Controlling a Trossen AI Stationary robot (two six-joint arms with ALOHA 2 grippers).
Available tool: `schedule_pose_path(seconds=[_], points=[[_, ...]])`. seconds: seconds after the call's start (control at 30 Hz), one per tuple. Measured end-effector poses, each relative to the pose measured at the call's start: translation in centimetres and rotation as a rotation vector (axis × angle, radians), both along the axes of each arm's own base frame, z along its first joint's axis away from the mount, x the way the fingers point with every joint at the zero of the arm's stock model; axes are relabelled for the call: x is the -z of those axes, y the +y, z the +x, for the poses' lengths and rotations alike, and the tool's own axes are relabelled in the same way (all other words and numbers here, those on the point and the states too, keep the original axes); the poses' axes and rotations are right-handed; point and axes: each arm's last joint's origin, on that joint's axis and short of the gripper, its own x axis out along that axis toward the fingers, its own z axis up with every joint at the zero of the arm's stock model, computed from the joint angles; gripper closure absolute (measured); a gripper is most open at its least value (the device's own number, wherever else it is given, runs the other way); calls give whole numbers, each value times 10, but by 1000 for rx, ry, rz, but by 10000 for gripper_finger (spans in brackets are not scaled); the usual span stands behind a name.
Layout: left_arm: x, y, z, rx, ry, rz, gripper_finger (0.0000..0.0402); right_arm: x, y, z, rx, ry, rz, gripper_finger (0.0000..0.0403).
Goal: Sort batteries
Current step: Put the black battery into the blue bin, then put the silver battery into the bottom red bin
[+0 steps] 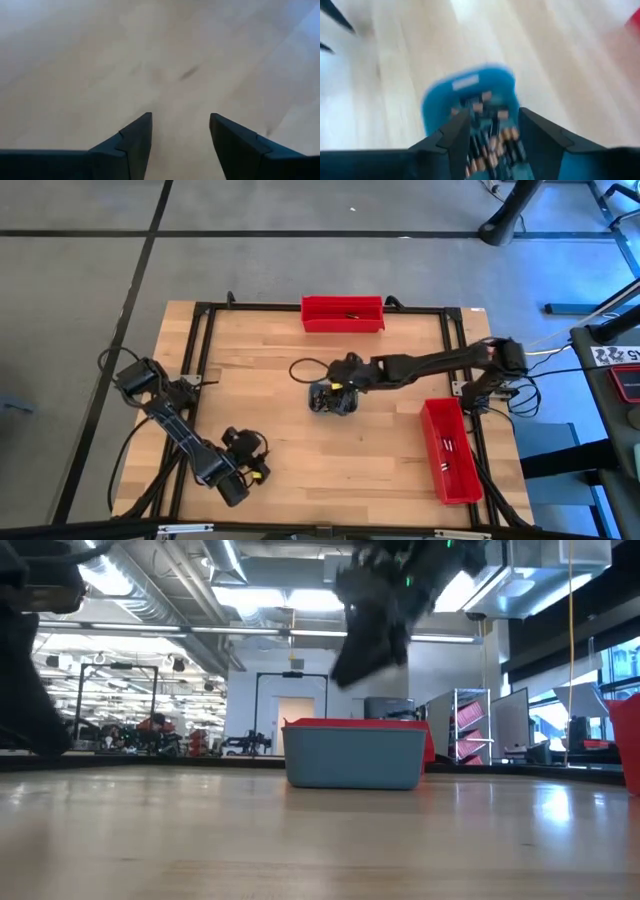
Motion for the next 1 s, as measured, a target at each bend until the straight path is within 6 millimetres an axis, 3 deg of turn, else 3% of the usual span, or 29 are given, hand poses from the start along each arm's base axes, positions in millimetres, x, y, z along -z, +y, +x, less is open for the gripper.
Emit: schedule_pose_path(seconds=[0.17,0.33,0.5,0.67,1.0], points=[[-22,-6,10,22,177,-56,282,-30,32,-2,-40,-168,-84,231],[-57,-9,10,37,399,-50,385,-37,100,-1,-203,-342,-54,231],[-79,-4,-6,-45,770,-136,393,-33,164,-6,-395,-501,-101,231],[-66,-11,-19,30,933,-241,398,-23,195,-11,-440,-553,-154,231],[-22,12,-56,-166,1258,-329,400,-7,201,-9,-444,-505,-154,230]])
